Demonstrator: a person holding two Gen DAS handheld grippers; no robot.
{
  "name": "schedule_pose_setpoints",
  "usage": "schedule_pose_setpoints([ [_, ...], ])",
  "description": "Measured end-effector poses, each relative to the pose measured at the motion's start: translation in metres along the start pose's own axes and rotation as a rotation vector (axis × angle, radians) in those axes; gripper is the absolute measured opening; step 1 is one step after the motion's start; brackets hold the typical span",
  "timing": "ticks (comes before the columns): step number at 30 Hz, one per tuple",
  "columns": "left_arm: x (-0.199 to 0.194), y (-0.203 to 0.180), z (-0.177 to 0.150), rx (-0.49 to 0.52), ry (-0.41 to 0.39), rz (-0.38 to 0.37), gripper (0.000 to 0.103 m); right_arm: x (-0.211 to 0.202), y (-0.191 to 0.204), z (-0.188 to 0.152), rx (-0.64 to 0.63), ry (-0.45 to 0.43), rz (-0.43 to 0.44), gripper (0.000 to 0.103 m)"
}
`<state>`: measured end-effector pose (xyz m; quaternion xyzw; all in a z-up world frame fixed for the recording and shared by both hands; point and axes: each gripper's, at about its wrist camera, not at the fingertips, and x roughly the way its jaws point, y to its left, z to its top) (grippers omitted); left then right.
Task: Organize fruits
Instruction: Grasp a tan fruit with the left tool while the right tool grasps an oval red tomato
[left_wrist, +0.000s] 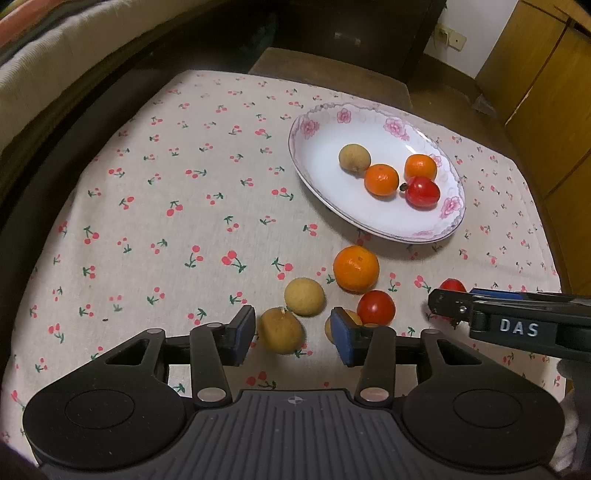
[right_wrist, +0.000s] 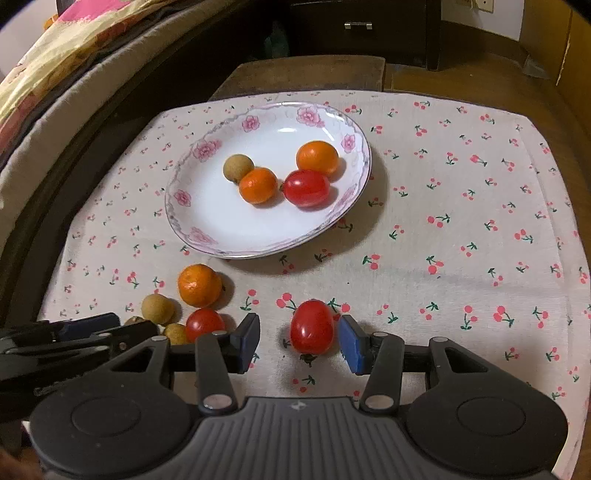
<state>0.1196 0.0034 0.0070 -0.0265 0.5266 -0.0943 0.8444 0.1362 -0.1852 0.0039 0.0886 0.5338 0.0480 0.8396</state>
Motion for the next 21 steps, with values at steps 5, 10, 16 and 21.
schedule_pose_setpoints([
  [5,0.003,0.001,-0.002,-0.001,0.010,0.004,0.058,0.010,-0.001,-0.002,-0.014,0.008,-0.013,0.047],
  [10,0.004,0.001,-0.001,0.000,0.009,0.008,0.059,0.010,0.005,-0.003,-0.067,0.003,-0.028,0.042],
  [16,0.005,0.002,-0.004,-0.003,0.020,0.013,0.052,0.009,0.009,-0.005,-0.092,0.006,-0.022,0.037],
  [21,0.006,0.004,-0.004,-0.012,0.020,0.014,0.049,0.009,0.011,-0.006,-0.096,0.005,-0.011,0.037],
])
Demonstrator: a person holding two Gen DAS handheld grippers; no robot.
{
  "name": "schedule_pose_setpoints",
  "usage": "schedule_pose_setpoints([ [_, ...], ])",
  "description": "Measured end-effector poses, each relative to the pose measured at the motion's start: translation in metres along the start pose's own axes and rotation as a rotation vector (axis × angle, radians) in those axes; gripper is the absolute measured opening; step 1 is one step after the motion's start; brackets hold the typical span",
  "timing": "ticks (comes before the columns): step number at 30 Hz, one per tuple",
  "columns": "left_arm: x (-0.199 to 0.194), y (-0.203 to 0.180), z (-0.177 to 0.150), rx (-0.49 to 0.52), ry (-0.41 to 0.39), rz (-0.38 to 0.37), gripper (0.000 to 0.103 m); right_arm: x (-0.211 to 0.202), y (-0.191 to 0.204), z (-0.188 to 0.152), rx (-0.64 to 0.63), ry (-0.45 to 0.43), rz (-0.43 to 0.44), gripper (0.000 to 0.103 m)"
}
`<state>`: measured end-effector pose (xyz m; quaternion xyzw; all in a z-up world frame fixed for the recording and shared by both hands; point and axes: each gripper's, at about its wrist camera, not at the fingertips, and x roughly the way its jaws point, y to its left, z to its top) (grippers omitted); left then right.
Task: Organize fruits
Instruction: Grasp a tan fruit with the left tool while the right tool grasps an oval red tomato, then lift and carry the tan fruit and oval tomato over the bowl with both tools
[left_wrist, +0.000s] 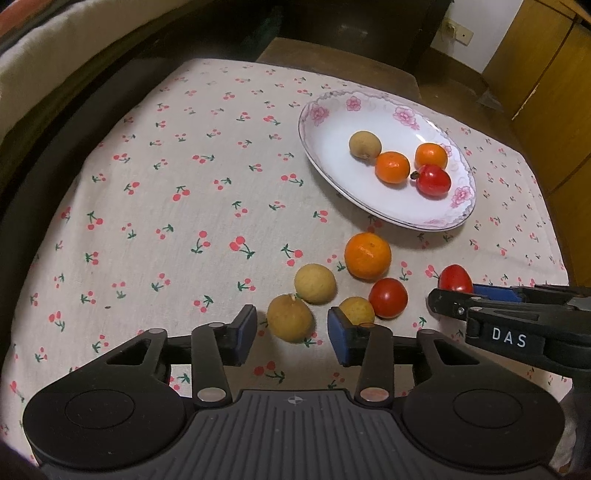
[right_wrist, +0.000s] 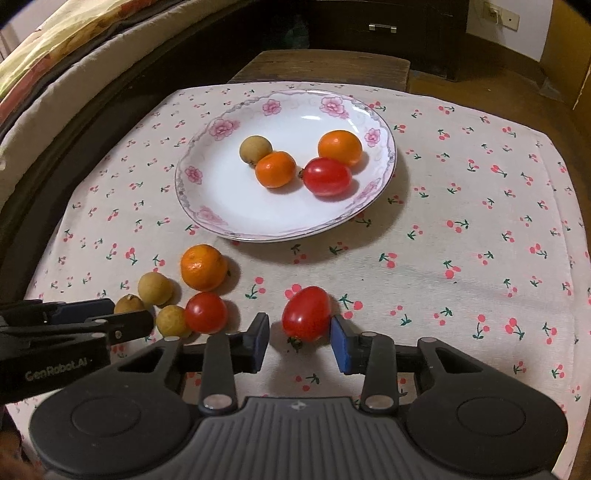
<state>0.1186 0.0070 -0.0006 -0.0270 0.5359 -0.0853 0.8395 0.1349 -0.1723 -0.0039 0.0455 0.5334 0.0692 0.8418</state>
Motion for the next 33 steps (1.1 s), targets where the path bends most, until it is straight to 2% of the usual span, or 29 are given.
schedule_pose_setpoints([
  [13,0.010,0.000,0.003,0.006,0.002,0.022,0.041,0.000,0.001,-0.001,-0.002,0.007,0.004,0.037],
  [20,0.009,-0.006,0.001,0.046,0.003,0.024,0.036,0.002,0.000,0.002,-0.003,0.005,0.007,0.037],
  [33,0.000,-0.008,0.000,0.051,-0.004,-0.002,0.036,-0.008,0.004,0.001,-0.026,-0.006,0.010,0.033],
])
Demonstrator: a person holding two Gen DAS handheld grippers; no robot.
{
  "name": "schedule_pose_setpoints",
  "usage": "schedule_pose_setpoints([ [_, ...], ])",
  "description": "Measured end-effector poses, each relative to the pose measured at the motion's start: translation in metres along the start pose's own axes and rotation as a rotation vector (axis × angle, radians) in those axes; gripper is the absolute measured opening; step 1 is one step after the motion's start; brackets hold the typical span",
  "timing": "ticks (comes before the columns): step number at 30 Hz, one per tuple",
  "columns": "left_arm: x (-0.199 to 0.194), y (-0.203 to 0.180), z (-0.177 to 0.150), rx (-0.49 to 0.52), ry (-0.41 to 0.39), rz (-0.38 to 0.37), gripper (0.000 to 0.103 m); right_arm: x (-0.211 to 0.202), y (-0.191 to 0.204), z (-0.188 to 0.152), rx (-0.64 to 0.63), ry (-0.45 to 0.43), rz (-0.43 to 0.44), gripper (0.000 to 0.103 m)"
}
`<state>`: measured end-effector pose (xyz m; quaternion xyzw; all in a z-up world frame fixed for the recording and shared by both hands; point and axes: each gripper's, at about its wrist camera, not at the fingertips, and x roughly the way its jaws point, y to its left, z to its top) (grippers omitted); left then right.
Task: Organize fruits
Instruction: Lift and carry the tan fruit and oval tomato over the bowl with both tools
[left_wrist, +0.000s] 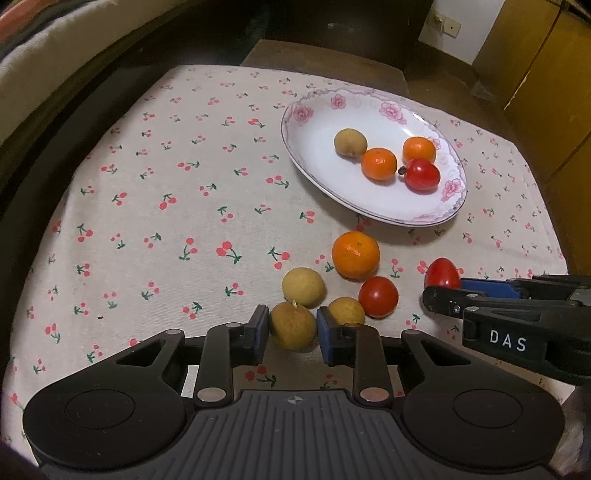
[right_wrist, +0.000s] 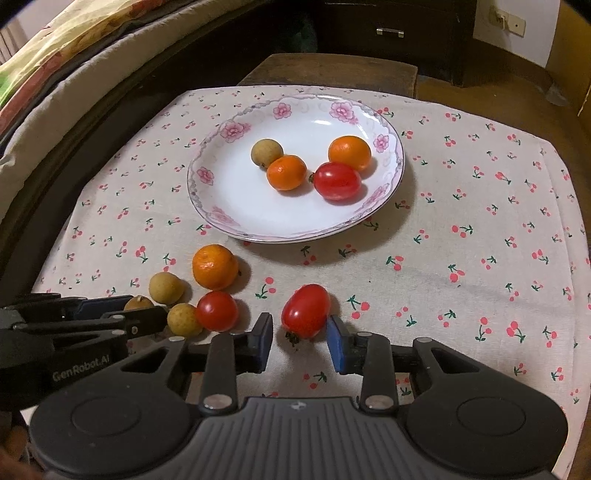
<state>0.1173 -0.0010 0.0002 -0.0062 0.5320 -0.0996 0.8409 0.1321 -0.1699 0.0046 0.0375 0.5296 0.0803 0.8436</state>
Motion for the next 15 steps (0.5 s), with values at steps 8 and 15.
schedule_pose_setpoints([
  [8,0.001,0.000,0.000,-0.002,0.008,-0.005,0.036,0.006,-0.012,0.007,0.092,0.022,0.041,0.033],
  [15,0.005,-0.001,0.001,-0.005,0.021,-0.018,0.036,0.013,-0.012,0.016,0.116,0.019,0.045,0.034],
])
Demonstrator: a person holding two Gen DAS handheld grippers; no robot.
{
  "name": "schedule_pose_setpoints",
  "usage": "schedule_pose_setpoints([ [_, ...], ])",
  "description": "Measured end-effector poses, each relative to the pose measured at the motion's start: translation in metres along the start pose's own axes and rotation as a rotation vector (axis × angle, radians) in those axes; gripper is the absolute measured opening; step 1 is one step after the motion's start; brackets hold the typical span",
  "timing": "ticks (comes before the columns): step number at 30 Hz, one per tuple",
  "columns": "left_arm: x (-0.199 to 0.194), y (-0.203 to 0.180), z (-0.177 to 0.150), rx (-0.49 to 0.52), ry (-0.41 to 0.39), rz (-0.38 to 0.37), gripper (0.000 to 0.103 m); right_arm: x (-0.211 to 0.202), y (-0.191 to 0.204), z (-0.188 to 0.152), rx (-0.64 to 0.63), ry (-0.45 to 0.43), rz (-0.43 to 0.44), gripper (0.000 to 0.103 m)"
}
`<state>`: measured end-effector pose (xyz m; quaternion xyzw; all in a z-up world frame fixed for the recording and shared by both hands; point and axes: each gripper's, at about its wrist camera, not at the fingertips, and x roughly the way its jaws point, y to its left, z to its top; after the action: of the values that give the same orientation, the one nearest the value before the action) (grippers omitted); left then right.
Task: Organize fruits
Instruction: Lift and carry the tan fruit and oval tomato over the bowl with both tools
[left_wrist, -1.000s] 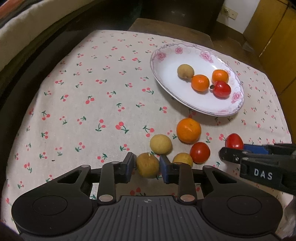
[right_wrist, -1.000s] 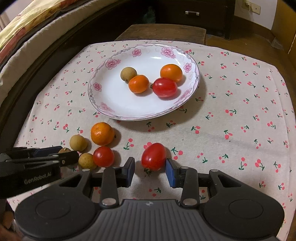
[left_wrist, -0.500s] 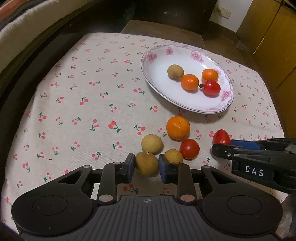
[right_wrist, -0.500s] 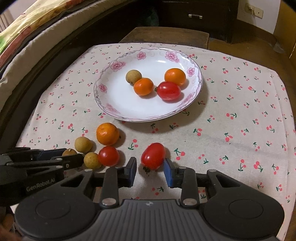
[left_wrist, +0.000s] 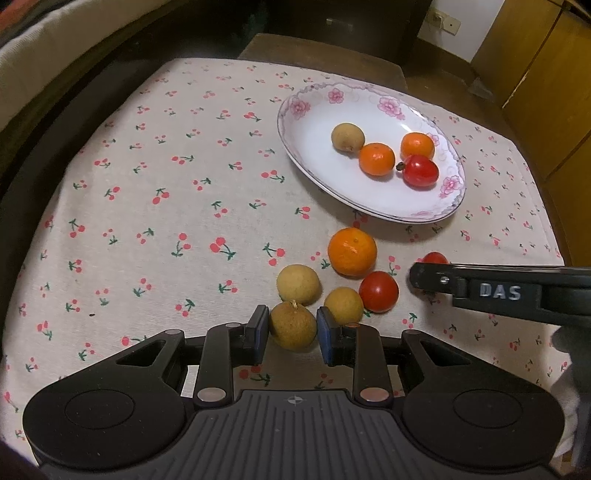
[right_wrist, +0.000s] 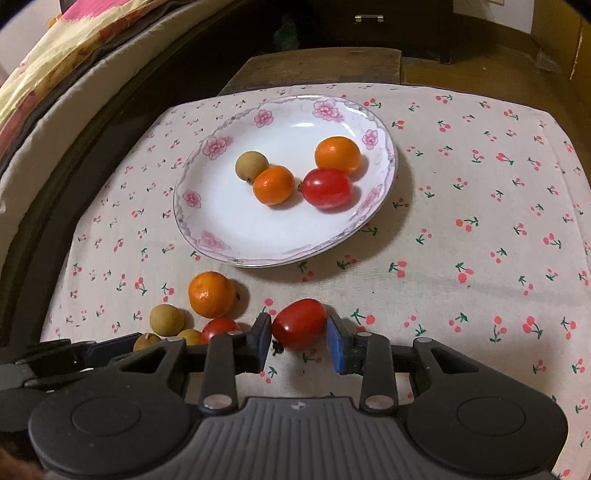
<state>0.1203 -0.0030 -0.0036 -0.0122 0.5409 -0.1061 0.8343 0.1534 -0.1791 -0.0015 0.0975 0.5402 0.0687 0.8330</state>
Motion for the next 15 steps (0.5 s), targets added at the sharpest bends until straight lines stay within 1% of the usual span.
schedule_pose_setpoints([
  [3,0.000,-0.001,-0.001,0.005,0.001,-0.004,0.036,0.004,0.004,0.000,-0.016,0.002,-0.004,0.034],
  [7,0.001,0.001,0.000,-0.006,0.007,-0.007,0.037,0.004,0.010,-0.003,-0.078,-0.018,-0.043,0.034],
  [11,0.004,0.004,0.001,-0.025,0.011,-0.014,0.039,0.003,0.010,-0.006,-0.087,-0.029,-0.045,0.033],
  [13,0.003,0.004,0.002,-0.025,0.010,-0.014,0.039,0.002,0.010,-0.007,-0.095,-0.034,-0.049,0.033],
  [15,0.002,0.003,0.001,-0.021,0.007,-0.014,0.035,0.001,0.011,-0.008,-0.099,-0.036,-0.049,0.033],
])
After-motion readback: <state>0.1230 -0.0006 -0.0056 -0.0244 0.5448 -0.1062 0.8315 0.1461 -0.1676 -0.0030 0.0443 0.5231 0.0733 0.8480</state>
